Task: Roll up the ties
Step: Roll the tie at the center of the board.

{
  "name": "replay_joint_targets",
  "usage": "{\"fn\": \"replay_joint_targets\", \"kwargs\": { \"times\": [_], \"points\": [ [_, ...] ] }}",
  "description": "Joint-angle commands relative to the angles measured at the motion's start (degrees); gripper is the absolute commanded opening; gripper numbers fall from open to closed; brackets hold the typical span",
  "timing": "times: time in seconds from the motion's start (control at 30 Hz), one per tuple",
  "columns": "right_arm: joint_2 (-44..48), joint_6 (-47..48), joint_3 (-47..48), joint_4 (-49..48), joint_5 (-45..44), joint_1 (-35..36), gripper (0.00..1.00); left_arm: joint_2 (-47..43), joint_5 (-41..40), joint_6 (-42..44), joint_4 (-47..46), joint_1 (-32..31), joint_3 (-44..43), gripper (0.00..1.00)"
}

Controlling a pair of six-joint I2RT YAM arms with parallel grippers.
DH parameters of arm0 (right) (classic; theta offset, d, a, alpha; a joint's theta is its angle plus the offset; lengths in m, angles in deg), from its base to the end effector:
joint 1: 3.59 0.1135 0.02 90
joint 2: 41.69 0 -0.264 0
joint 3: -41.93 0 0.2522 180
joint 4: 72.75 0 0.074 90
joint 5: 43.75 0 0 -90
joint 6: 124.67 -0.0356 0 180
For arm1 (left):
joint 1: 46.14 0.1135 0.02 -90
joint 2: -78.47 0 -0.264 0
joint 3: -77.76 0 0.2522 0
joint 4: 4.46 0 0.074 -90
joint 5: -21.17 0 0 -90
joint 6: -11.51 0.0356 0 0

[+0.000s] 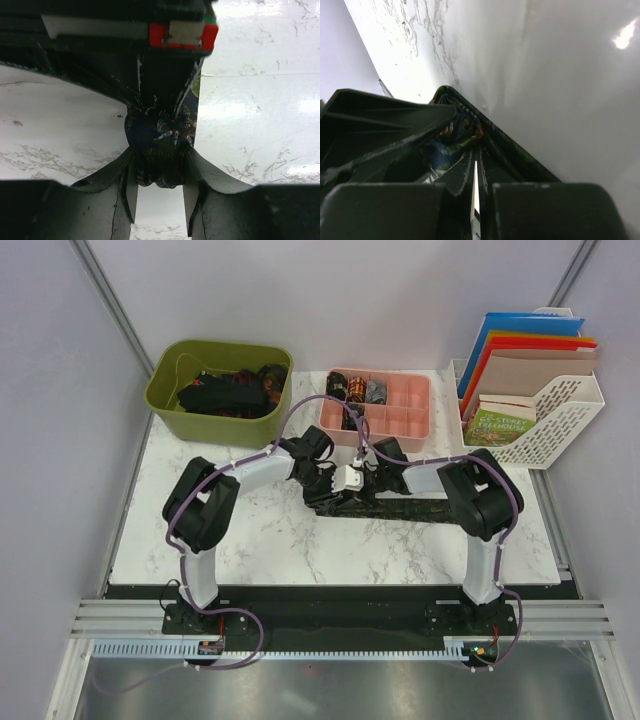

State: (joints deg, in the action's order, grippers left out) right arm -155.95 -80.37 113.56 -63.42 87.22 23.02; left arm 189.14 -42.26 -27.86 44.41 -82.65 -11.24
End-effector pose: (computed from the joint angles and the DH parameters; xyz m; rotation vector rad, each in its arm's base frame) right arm 0.3259 0.1894 0.1039 0.1046 2.7151 1.3610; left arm 0.2982 -0.2406 0.1676 1.9361 1.8770 -0.5746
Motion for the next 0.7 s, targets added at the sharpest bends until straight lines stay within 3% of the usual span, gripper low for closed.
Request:
{"fn": "replay_joint_targets", "kwargs": {
  "times": [0.0,0.27,0.4,0.67],
  "points": [
    [5.4,-0.4,-1.9,-0.9,2.0,-2.3,0.13,3.7,-2.5,2.3,2.6,-0.8,1.3,0.3],
    [8.8,1.0,-2.8,1.3,4.6,-4.0,0.29,5.0,-3.5,3.0,3.6,-0.8,0.4,0.29],
    [8.9,-0.1,-2.9,0.6,4.0,-4.1,0.52,5.0,-3.5,3.2,3.7,-0.8,0.3,0.3],
    [5.5,-4.5,-4.3,-4.4,3.6,-2.6,0.48,5.3,-3.5,3.2,3.6,-0.8,-0.4,0.3]
  ]
}}
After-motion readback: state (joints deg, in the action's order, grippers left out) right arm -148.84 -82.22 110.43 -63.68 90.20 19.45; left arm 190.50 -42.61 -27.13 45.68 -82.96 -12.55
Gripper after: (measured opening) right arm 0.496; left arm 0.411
